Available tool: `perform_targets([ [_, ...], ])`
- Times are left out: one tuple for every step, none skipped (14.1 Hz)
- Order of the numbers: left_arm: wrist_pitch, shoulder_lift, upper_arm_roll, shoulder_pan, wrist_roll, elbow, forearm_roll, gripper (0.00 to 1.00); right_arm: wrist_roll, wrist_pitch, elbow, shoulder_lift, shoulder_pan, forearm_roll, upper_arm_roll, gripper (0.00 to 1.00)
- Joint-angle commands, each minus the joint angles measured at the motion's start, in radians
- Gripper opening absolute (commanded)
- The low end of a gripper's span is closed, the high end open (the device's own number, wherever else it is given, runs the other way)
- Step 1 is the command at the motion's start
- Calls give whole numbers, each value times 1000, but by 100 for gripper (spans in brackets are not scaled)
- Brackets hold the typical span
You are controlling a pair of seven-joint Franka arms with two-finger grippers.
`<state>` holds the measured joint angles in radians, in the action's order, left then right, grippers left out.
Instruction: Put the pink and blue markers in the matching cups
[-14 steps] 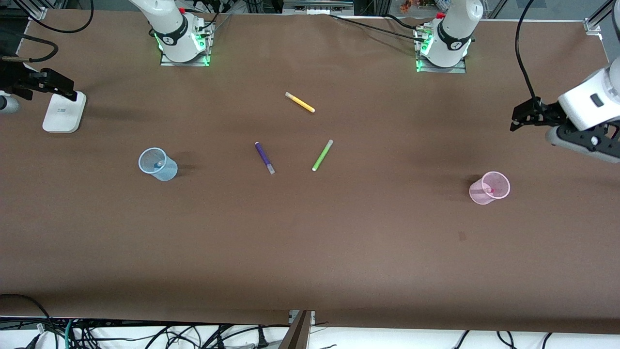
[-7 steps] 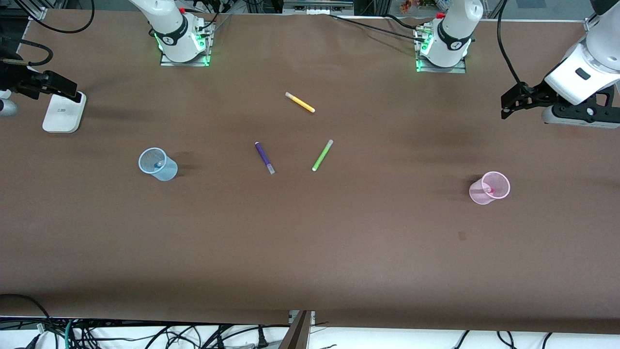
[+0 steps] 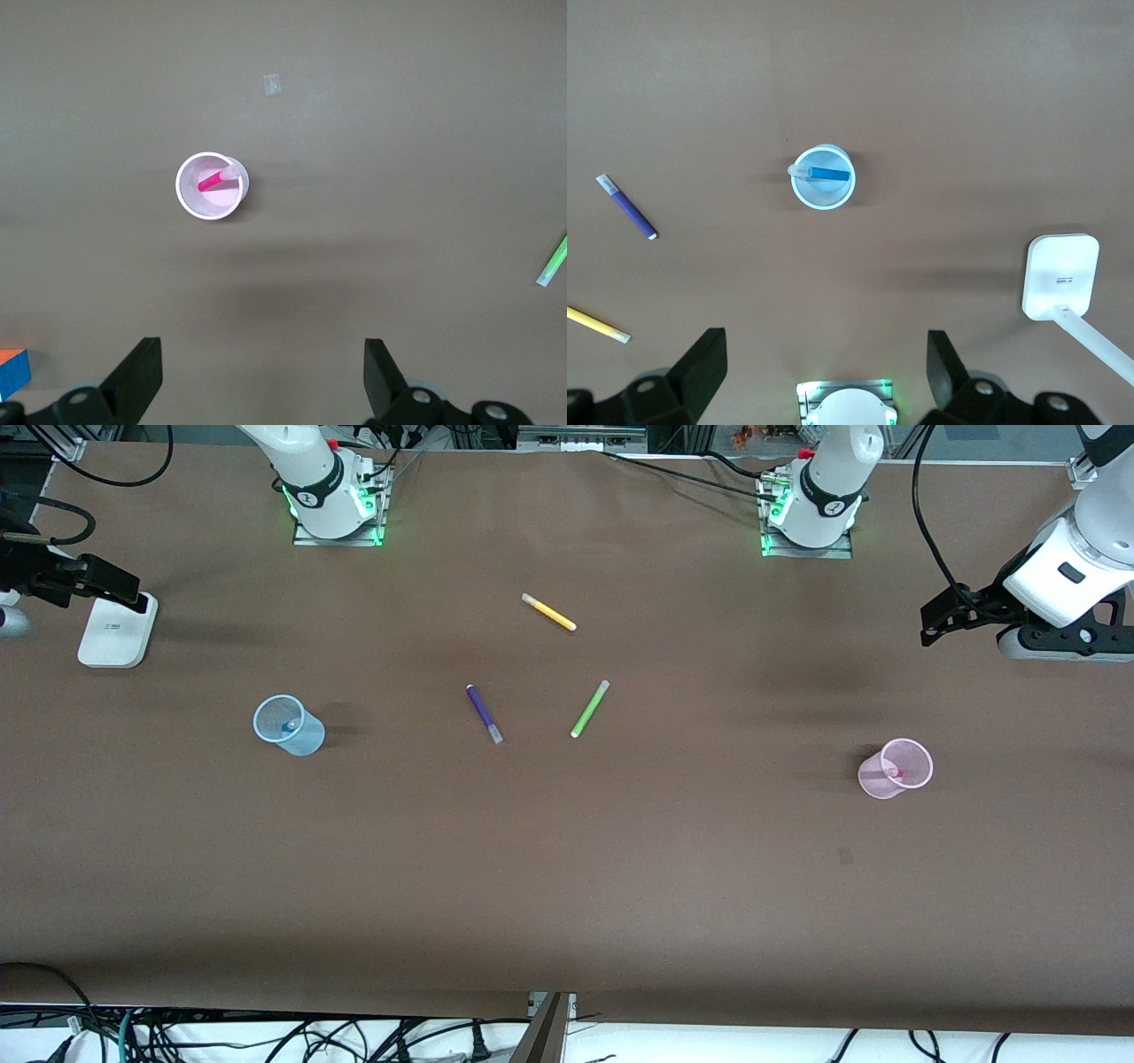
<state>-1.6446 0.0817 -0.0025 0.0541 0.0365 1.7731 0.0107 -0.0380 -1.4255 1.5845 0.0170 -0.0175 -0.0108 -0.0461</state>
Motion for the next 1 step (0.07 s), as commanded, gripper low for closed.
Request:
perform_targets([
  [8, 1, -1, 0, 8, 0, 6, 100, 13, 22, -28, -11, 7, 14, 2, 100],
])
